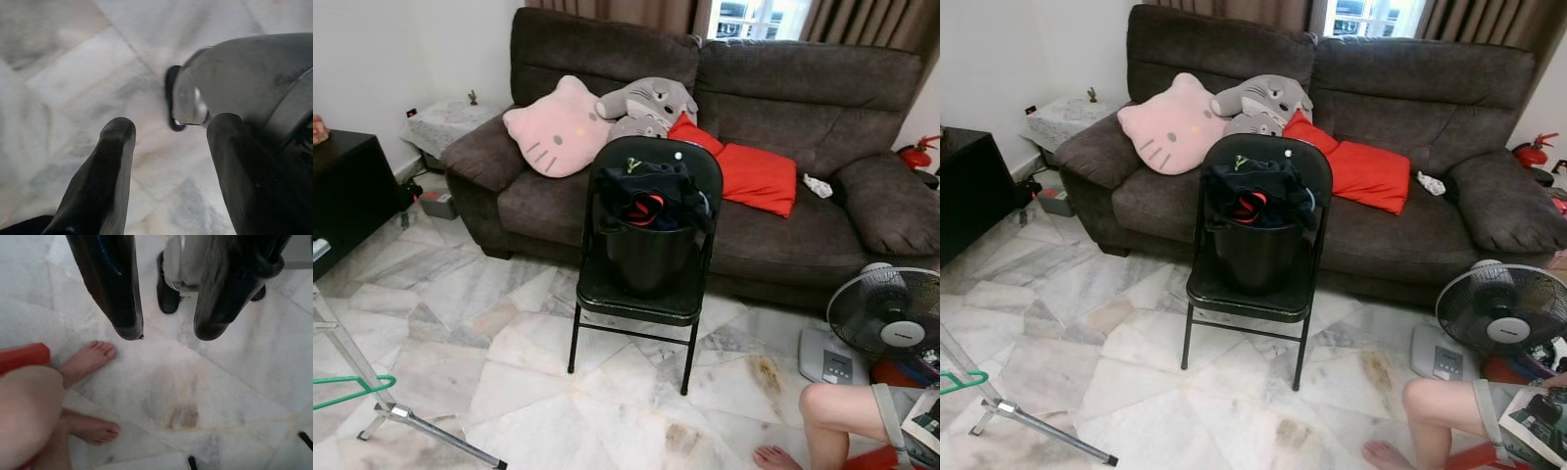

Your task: Hang hanger

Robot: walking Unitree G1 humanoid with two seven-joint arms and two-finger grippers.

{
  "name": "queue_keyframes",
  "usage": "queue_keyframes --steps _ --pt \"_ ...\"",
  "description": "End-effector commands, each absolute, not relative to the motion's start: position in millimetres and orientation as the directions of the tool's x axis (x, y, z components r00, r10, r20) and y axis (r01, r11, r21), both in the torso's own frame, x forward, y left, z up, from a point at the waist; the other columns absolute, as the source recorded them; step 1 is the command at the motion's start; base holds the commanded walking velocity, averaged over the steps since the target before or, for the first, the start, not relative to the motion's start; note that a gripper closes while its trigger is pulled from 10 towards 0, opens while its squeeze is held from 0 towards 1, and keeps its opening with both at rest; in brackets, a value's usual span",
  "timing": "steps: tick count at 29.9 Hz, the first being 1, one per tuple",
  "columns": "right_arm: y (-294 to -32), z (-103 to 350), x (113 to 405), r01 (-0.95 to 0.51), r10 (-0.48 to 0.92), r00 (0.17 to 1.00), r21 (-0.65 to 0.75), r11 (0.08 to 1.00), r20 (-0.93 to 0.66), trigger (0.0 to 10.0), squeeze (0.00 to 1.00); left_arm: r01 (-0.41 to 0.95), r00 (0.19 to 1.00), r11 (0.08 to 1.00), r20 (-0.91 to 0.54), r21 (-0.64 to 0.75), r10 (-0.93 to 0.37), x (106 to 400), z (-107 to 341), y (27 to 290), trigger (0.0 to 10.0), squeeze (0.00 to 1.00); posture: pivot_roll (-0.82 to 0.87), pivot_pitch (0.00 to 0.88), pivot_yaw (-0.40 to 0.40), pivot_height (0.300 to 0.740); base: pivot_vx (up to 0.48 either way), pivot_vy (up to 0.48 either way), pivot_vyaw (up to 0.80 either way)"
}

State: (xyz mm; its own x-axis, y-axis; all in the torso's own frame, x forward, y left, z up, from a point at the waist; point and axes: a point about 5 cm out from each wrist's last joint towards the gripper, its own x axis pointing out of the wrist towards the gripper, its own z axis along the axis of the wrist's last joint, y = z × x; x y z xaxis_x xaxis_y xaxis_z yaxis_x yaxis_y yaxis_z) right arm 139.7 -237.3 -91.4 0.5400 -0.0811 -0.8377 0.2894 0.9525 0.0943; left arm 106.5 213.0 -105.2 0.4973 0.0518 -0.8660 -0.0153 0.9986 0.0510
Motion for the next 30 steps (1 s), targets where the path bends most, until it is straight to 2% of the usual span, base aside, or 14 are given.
queue_keyframes --steps 1,5,11,19,25,30 --pt "-239.2 -91.7 137.3 0.299 -0.090 0.539 0.090 0.950 -0.838 10.0 0.00 -0.016 0.837 0.996 -0.543 0.092 0.064 216.0 -45.3 228.4 10.0 0.00 0.04 0.000 -0.057 0.740 0.000 0.000 0.00" --pt "-239.9 -91.7 137.0 0.292 -0.091 0.534 0.083 0.953 -0.841 10.0 0.00 0.024 0.883 0.993 -0.468 0.118 0.034 223.0 -36.4 225.3 10.0 0.00 0.04 0.000 -0.061 0.740 0.000 0.000 0.00" --pt "-240.3 -91.6 137.1 0.291 -0.091 0.534 0.081 0.953 -0.841 10.0 0.00 0.040 0.893 0.989 -0.449 0.145 0.029 221.0 -35.4 225.7 10.0 0.00 0.04 0.000 -0.061 0.740 0.000 0.000 0.00" --pt "-240.3 -91.5 137.3 0.291 -0.092 0.535 0.081 0.953 -0.840 10.0 0.00 0.126 0.900 0.982 -0.432 0.140 -0.054 216.3 -34.8 222.3 10.0 0.00 0.03 0.000 -0.058 0.740 0.000 0.000 0.00" --pt "-239.8 -91.5 137.0 0.302 -0.096 0.544 0.088 0.949 -0.834 10.0 0.00 0.138 0.896 0.983 -0.437 0.122 -0.072 209.2 -37.3 223.8 10.0 0.00 0.03 0.000 -0.056 0.740 0.000 0.000 0.00" --pt "-238.0 -91.6 137.6 0.308 -0.095 0.553 0.097 0.946 -0.828 10.0 0.00 0.093 0.839 0.992 -0.543 0.083 -0.034 201.9 -50.3 225.3 10.0 0.00 0.02 0.000 -0.051 0.740 0.000 0.000 0.00"
